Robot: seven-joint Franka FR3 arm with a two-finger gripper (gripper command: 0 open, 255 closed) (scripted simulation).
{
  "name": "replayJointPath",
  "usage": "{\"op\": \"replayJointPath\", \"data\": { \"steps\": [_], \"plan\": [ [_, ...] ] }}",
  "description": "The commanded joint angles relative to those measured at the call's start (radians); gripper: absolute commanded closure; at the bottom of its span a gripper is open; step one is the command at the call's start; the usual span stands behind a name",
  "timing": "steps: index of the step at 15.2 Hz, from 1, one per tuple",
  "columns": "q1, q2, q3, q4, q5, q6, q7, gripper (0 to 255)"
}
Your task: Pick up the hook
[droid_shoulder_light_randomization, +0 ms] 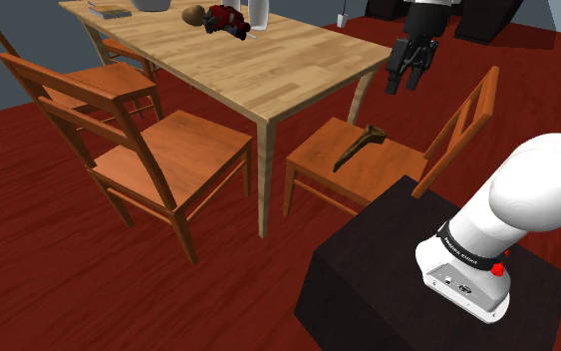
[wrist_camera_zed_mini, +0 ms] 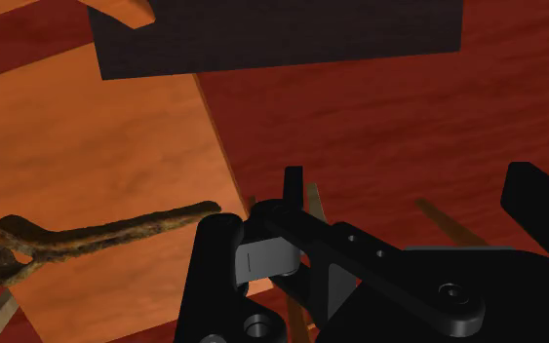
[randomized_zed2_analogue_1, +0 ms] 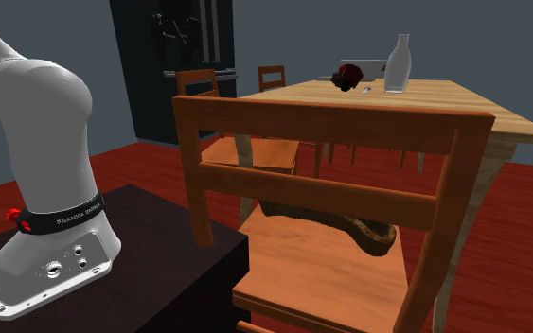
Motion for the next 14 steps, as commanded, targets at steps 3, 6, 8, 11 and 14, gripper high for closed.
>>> {"op": "replayJointPath", "data": {
  "steps": [3,6,8,11,14],
  "plan": [
    [-0.018,0.054,0.003,-0.013,0.003,0.071,0.039,0],
    [-0.045,0.142,0.006,-0.023,0.006,0.176,0.095,0],
    [-0.063,0.204,0.006,-0.024,0.008,0.243,0.132,0],
    [-0.088,0.3,0.003,-0.017,0.01,0.34,0.187,0],
    [-0.112,0.4,-0.004,-0.001,0.011,0.431,0.241,0]
  ]
}}
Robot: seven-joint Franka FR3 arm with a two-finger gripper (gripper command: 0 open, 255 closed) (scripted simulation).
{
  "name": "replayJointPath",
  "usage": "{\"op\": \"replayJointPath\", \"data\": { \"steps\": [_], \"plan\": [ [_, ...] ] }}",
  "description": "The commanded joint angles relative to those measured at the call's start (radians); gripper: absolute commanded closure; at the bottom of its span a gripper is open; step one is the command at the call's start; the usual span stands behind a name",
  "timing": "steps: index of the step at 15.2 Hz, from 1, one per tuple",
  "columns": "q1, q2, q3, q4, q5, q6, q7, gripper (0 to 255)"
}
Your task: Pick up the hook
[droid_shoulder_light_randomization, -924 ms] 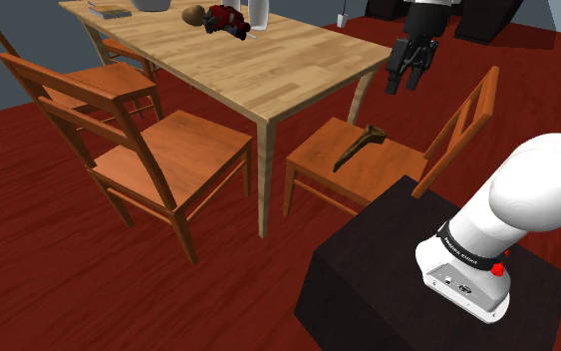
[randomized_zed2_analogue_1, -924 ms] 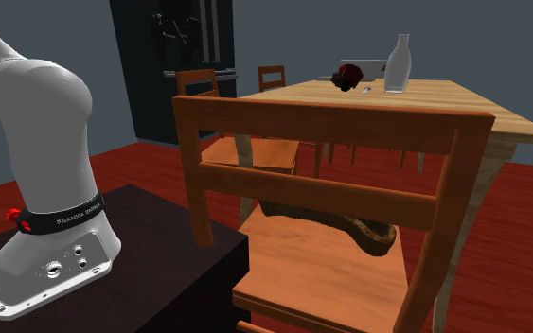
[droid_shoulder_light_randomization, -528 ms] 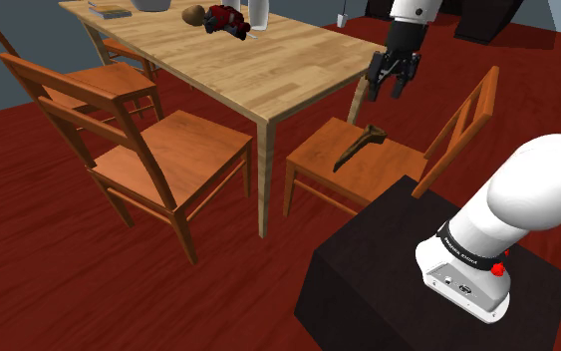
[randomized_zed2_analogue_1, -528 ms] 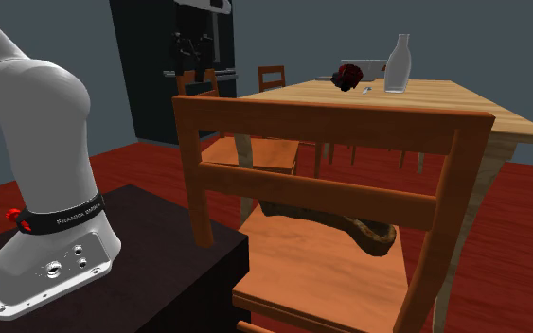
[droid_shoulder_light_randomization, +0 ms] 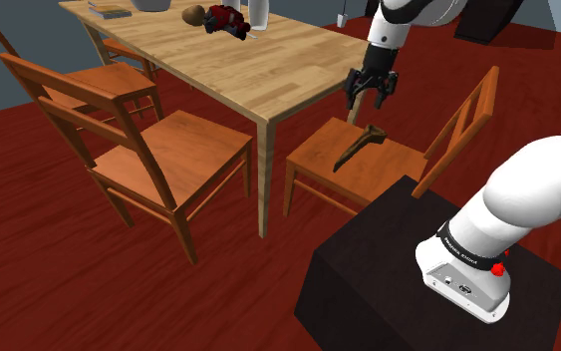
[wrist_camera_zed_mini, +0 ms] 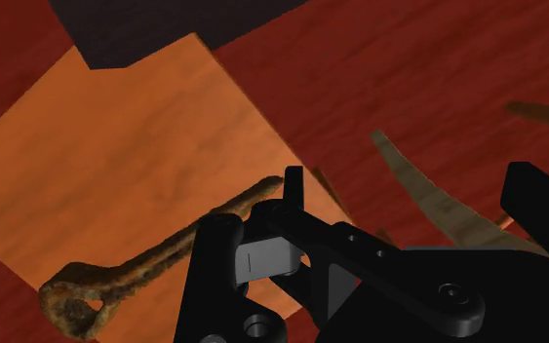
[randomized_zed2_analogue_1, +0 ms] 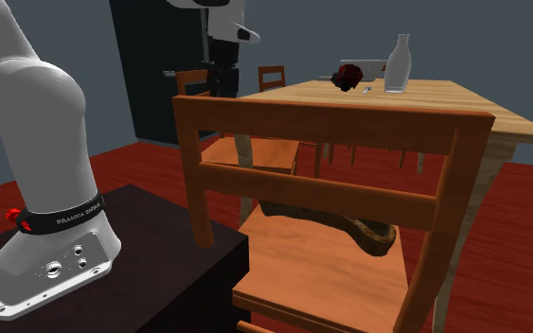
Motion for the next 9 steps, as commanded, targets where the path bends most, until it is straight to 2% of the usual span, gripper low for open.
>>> {"op": "replayJointPath", "data": {
  "steps": [1,9],
  "plan": [
    [-0.015,0.07,-0.004,0.01,0.002,0.066,0.038,0],
    [-0.073,0.337,-0.042,0.095,0.015,0.264,0.168,0]
  ]
}}
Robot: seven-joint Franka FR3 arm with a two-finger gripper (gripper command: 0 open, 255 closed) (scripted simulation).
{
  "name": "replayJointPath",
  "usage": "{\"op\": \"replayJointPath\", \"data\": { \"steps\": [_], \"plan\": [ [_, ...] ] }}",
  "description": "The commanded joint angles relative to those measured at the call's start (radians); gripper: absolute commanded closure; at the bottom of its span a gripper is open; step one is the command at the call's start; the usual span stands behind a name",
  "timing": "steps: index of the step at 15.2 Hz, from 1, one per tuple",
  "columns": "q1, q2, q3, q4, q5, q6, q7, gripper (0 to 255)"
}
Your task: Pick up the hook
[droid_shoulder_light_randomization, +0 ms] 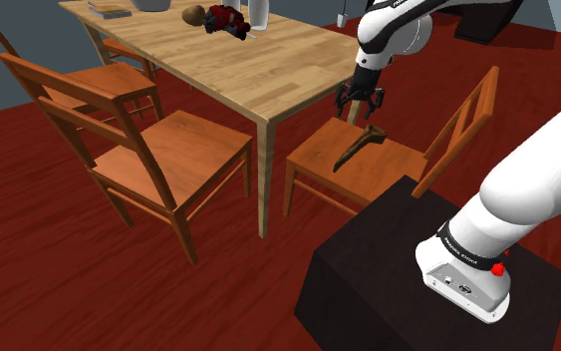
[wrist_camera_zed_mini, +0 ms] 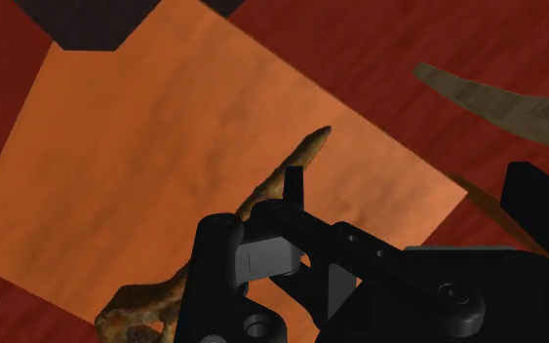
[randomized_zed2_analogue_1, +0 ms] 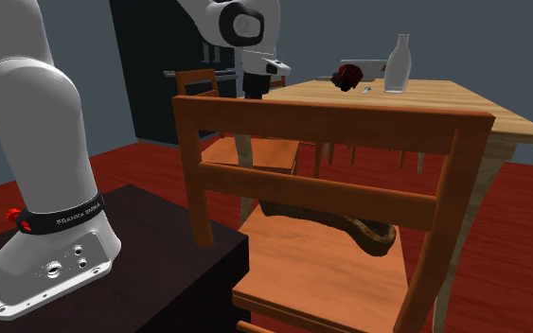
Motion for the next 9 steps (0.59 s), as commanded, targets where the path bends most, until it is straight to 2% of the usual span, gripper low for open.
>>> {"op": "replayJointPath", "data": {
  "steps": [1,9],
  "plan": [
    [-0.013,0.067,-0.011,0.022,0.006,0.049,0.033,0],
    [-0.066,0.32,-0.064,0.148,0.054,0.187,0.137,0]
  ]
}}
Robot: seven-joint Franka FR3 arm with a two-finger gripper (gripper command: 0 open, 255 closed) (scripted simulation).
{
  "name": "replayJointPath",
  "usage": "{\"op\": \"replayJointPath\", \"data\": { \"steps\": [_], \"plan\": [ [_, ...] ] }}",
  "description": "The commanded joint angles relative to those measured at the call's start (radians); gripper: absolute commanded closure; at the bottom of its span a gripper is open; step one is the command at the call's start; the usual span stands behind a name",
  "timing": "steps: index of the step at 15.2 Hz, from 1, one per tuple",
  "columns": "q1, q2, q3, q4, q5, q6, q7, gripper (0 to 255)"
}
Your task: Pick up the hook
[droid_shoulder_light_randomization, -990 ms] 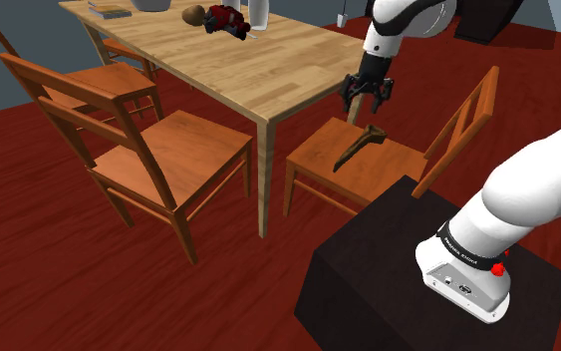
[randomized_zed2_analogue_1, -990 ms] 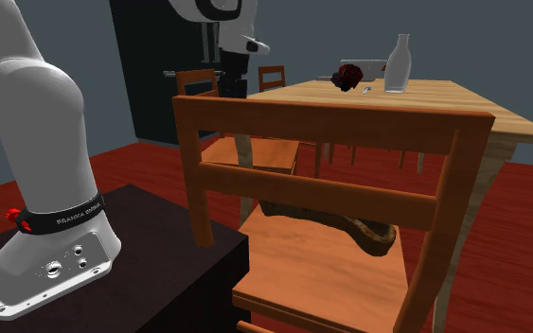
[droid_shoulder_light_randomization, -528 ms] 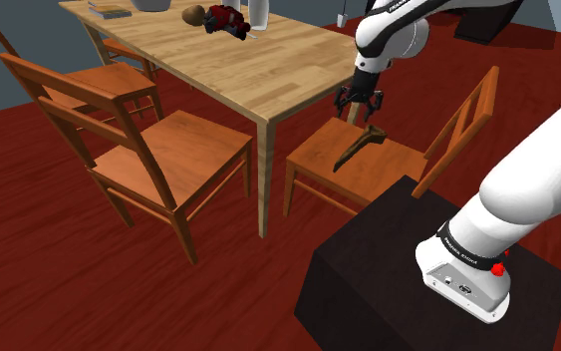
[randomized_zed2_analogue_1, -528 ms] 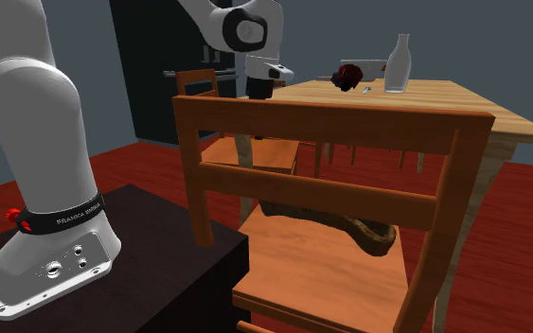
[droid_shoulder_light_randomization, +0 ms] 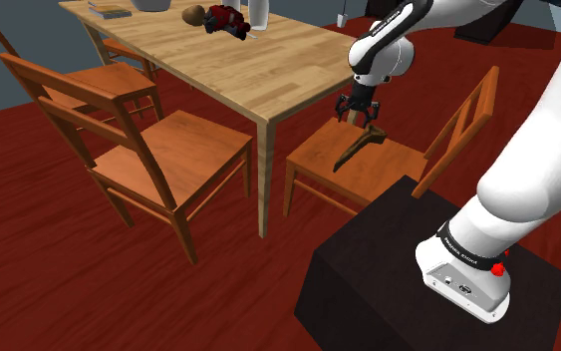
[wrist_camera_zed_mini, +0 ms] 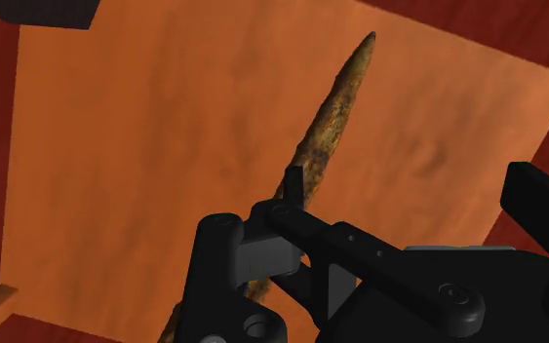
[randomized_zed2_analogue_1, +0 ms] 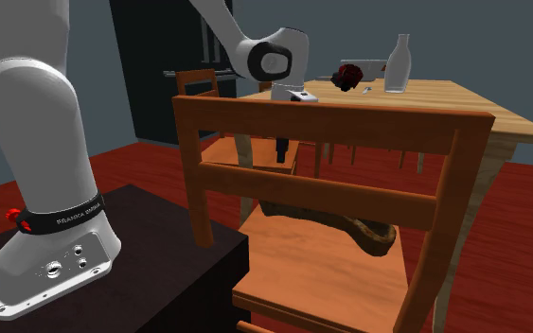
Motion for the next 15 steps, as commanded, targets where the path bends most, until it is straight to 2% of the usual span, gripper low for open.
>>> {"op": "replayJointPath", "data": {
  "steps": [1,12,15],
  "plan": [
    [-0.019,0.066,-0.016,0.038,0.017,0.029,0.018,0],
    [-0.122,0.383,-0.07,0.246,0.129,0.141,0.135,0],
    [-0.13,0.411,-0.064,0.256,0.139,0.16,0.131,0]
  ]
}}
